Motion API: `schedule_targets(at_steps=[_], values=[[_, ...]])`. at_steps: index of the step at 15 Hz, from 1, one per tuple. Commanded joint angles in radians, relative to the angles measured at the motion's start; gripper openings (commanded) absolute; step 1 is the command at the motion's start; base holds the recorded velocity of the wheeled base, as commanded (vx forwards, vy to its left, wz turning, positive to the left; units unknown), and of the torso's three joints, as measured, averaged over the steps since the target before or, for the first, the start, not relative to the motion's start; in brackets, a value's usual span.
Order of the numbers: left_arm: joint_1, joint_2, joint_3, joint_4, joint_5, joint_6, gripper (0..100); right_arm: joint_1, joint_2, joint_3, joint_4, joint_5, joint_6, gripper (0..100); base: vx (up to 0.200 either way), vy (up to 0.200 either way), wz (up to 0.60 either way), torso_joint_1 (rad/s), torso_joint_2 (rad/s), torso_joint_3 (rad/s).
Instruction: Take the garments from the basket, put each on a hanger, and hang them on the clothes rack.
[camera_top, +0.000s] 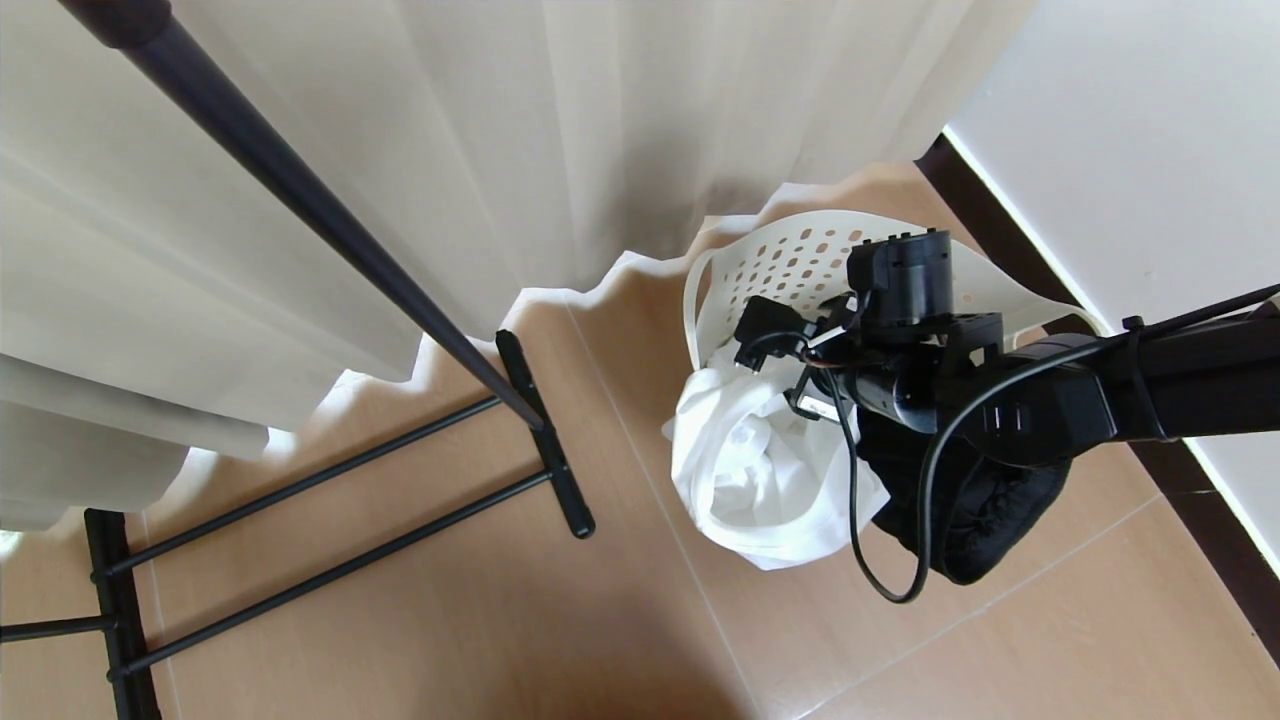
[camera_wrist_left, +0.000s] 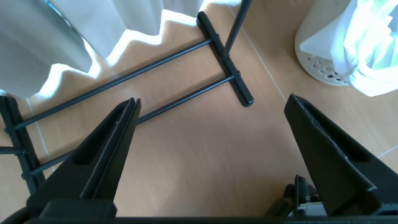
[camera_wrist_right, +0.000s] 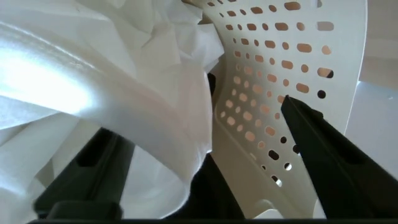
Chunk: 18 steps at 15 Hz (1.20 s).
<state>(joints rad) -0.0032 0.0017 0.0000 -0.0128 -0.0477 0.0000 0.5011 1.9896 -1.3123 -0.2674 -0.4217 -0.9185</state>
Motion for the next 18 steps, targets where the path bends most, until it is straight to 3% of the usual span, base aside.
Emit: schedule_targets(at_steps=[1,3,6,7,8,12,15,18], values=[[0.000,0.001,0.000,-0.001,0.000,0.000,100,0.002,-0.009,0.002,-0.007,-0.003,0.004,0,0.000,0.000,0.00,0.000,0.00,0.000],[0.000,0.001,0.000,-0.001,0.000,0.000,100,0.004,-0.038,0.045,-0.059,-0.003,0.009,0,0.000,0.000,0.00,0.000,0.00,0.000],[0.000,0.001,0.000,-0.001,0.000,0.000,100,0.008,-0.137,0.186,-0.148,-0.012,0.112,0,0.000,0.000,0.00,0.000,0.00,0.000],[0.000,0.001,0.000,0.000,0.000,0.000,100,0.008,-0.140,0.189,-0.150,-0.012,0.115,0,0.000,0.000,0.00,0.000,0.00,0.000],[0.000,0.001,0.000,-0.001,0.000,-0.002,100,0.045,-0.249,0.294,-0.170,-0.012,0.201,0,0.000,0.000,0.00,0.000,0.00,0.000],[0.000,0.001,0.000,-0.001,0.000,-0.003,100,0.200,-0.528,0.493,-0.162,-0.040,0.535,0,0.000,0.000,0.00,0.000,0.00,0.000],[0.000,0.001,0.000,0.000,-0.001,0.002,100,0.312,-0.658,0.561,-0.173,-0.054,0.668,0,0.000,0.000,0.00,0.000,0.00,0.000],[0.000,0.001,0.000,0.000,-0.001,0.003,100,0.390,-0.732,0.622,-0.205,-0.051,0.727,0,0.000,0.000,0.00,0.000,0.00,0.000]])
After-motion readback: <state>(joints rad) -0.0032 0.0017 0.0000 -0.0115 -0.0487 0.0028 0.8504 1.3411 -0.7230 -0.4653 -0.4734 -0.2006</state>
